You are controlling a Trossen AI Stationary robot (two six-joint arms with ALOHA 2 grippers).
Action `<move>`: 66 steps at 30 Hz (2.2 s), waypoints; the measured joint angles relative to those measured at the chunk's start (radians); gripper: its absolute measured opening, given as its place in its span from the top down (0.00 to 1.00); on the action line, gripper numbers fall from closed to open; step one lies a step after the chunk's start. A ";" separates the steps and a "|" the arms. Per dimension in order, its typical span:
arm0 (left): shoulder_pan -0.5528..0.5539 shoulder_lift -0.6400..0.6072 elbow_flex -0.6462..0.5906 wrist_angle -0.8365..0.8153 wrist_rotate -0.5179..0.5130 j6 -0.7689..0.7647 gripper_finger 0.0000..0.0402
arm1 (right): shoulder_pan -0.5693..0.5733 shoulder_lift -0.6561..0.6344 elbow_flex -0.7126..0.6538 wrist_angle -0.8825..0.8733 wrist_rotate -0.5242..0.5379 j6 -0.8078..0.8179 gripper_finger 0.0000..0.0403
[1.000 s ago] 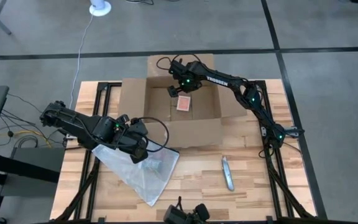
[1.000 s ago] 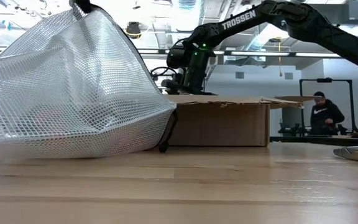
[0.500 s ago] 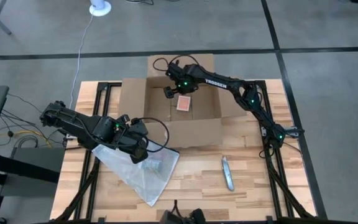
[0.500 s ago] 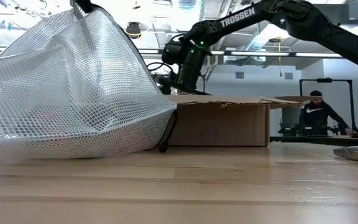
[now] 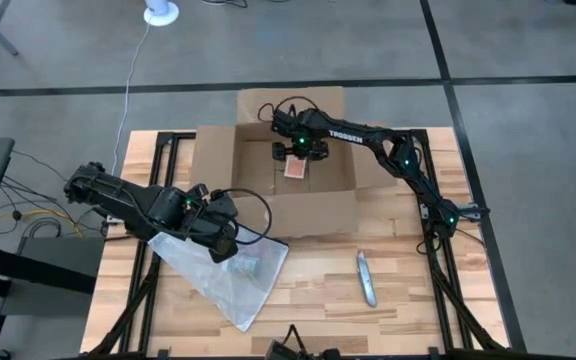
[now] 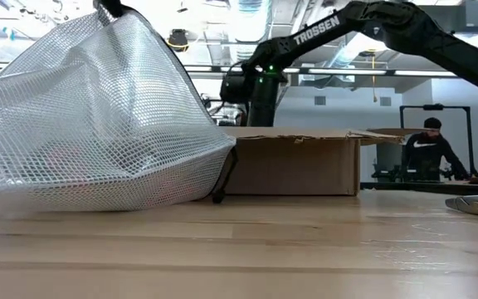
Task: Unpack boxes
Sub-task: Put the white game cards into the transparent zip bag
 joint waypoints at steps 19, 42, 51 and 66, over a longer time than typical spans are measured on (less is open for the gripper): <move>0.000 0.000 -0.001 -0.014 -0.010 0.017 1.00 | 0.047 -0.003 -0.136 0.244 -0.010 0.120 0.04; 0.000 0.000 -0.001 0.002 -0.024 0.045 1.00 | 0.069 0.000 -0.142 0.282 -0.008 -0.109 0.04; 0.000 0.000 -0.001 0.003 -0.025 0.055 1.00 | 0.074 0.001 -0.141 0.272 -0.005 -0.160 0.04; 0.000 0.000 -0.001 0.013 -0.052 0.053 1.00 | 0.047 0.001 -0.140 0.206 -0.029 -0.181 0.39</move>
